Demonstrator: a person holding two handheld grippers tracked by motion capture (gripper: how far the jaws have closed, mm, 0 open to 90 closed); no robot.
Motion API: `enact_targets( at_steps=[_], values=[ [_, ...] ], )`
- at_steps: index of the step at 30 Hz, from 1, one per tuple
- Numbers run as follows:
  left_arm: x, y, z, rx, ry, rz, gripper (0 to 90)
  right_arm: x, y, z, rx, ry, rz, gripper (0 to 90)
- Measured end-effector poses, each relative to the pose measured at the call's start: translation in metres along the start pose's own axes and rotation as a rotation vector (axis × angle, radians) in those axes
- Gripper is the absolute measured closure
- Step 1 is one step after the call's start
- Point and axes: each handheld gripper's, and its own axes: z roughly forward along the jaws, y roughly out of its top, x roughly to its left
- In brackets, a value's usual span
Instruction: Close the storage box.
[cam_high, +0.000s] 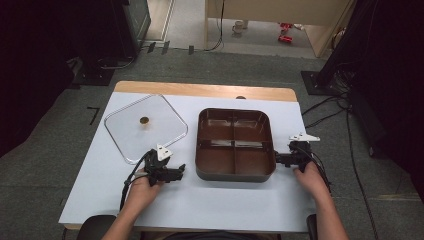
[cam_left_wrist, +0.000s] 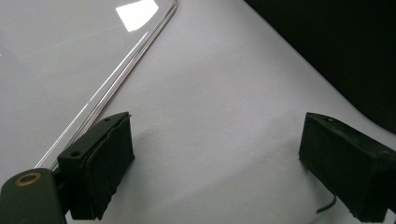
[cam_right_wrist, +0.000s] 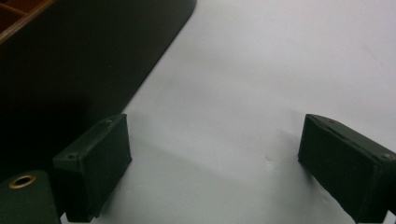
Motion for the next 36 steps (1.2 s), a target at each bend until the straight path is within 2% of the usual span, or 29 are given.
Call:
enact_targets(
  at_steps=[23,26,27,28,33,36],
  values=[
    [-0.001,0.002,0.0,0.013,0.007,-0.008,10.0,0.0,0.0,0.0,0.0,0.0,0.0,8.8],
    [0.0,0.006,-0.001,0.054,-0.004,0.005,10.5,0.0,0.0,0.0,0.0,0.0,0.0,8.8],
    [0.0,0.006,-0.001,0.054,-0.004,0.005,10.5,0.0,0.0,0.0,0.0,0.0,0.0,8.8],
    [0.0,0.008,-0.002,0.074,-0.024,0.022,10.5,0.0,0.0,0.0,0.0,0.0,0.0,8.8],
    [-0.001,0.008,-0.005,0.089,-0.044,0.046,14.0,0.0,0.0,0.0,0.0,0.0,0.0,8.7],
    [-0.001,0.011,-0.007,0.108,-0.043,0.081,15.3,0.0,0.0,0.0,0.0,0.0,0.0,8.8]
  ],
)
